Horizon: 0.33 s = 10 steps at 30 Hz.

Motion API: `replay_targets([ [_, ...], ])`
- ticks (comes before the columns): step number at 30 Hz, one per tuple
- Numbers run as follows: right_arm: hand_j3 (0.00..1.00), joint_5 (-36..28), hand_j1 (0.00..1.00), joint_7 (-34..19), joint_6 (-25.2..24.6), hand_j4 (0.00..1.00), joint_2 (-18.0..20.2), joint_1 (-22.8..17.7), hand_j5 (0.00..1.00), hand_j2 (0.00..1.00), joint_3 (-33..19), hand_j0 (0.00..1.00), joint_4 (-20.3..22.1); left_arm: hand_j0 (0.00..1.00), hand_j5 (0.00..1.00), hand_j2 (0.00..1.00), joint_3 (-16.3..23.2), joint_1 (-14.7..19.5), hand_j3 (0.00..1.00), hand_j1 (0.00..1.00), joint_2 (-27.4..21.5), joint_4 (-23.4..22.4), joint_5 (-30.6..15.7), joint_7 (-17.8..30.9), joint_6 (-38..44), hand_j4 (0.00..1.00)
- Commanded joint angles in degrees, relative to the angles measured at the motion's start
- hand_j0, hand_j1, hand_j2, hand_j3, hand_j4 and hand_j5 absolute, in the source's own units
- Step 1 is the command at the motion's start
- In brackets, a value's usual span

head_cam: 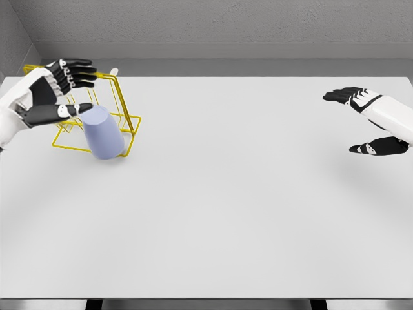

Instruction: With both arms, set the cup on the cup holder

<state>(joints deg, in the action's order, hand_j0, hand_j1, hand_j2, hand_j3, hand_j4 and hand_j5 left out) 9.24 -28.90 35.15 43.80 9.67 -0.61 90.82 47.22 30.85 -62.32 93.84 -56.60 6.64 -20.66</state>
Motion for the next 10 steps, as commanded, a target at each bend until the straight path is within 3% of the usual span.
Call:
replay_targets([
  [1, 1.00, -0.45, 1.00, 0.07, -0.15, 1.00, 0.06, 0.00, 1.00, 1.00, -0.01, 1.00, 0.06, 0.86, 0.86, 0.86, -0.20, 0.00, 0.86, 0.86, -1.93, 0.29, -0.17, 0.04, -1.48, 0.86],
  [3, 1.00, -0.45, 1.00, 0.07, -0.15, 1.00, 0.06, 0.00, 1.00, 1.00, -0.01, 1.00, 0.06, 1.00, 1.00, 1.00, -0.64, 0.00, 1.00, 1.00, -2.98, 0.12, -0.09, -0.05, -1.40, 1.00],
  [10, 1.00, -0.45, 1.00, 0.07, -0.15, 1.00, 0.06, -0.09, 1.00, 1.00, -0.01, 1.00, 0.06, 1.00, 1.00, 1.00, -1.17, 0.09, 1.00, 1.00, -5.27, -0.24, 0.00, -0.05, -4.56, 1.00],
])
